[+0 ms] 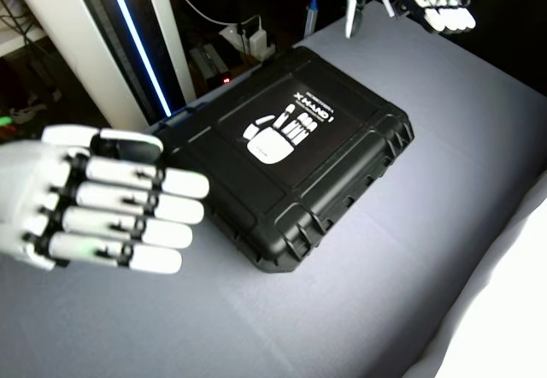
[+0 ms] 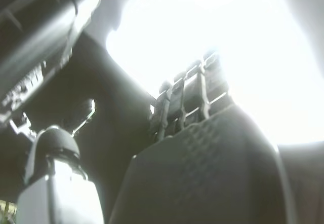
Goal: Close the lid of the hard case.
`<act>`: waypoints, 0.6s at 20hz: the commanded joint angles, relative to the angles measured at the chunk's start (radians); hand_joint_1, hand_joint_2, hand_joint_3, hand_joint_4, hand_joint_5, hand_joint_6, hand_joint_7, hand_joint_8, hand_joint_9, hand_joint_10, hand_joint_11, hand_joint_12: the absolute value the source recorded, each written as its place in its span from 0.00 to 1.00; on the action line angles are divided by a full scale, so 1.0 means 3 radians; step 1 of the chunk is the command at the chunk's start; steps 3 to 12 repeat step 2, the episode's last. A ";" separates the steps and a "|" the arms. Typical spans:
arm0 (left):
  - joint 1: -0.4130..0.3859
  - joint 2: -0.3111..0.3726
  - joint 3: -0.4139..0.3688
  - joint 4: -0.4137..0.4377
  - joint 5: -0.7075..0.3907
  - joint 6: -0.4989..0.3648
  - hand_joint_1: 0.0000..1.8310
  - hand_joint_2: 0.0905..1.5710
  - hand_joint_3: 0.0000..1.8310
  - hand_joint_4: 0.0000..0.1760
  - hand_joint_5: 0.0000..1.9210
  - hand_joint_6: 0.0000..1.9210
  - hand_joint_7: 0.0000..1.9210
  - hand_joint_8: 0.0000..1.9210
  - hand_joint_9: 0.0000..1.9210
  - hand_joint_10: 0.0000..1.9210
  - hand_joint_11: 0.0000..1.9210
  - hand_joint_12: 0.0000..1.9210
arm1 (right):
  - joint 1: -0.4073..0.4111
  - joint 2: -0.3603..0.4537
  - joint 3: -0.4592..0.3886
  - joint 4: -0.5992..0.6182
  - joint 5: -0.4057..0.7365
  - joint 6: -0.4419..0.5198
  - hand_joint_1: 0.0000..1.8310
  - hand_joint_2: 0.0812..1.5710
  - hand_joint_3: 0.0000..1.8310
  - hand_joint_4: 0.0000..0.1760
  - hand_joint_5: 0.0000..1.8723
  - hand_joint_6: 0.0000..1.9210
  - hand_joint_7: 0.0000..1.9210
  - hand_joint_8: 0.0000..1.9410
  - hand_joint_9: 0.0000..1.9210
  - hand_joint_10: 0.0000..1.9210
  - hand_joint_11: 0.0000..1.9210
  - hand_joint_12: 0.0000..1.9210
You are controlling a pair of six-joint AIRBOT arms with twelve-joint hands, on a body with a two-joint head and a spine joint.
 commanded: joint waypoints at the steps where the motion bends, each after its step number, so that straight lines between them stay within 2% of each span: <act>1: -0.0035 -0.0028 -0.0001 -0.0041 -0.0558 -0.0048 0.16 0.66 0.00 0.21 0.00 0.00 0.00 0.00 0.00 0.00 0.00 0.00 | 0.0007 -0.0001 0.0000 0.0105 0.0605 0.0020 0.22 0.82 0.00 0.00 0.06 0.00 0.05 0.00 0.05 0.00 0.07 0.03; 2: -0.0036 -0.0094 -0.0002 -0.0038 -0.0664 -0.0092 0.10 0.72 0.01 0.00 0.00 0.00 0.00 0.00 0.00 0.00 0.00 0.00 | -0.0001 -0.0028 0.0001 0.0104 0.0717 0.0019 0.24 0.82 0.00 0.00 0.07 0.00 0.07 0.01 0.06 0.01 0.09 0.03; 12: -0.0036 -0.0094 -0.0002 -0.0038 -0.0664 -0.0092 0.10 0.72 0.01 0.00 0.00 0.00 0.00 0.00 0.00 0.00 0.00 0.00 | -0.0001 -0.0028 0.0001 0.0104 0.0717 0.0019 0.24 0.82 0.00 0.00 0.07 0.00 0.07 0.01 0.06 0.01 0.09 0.03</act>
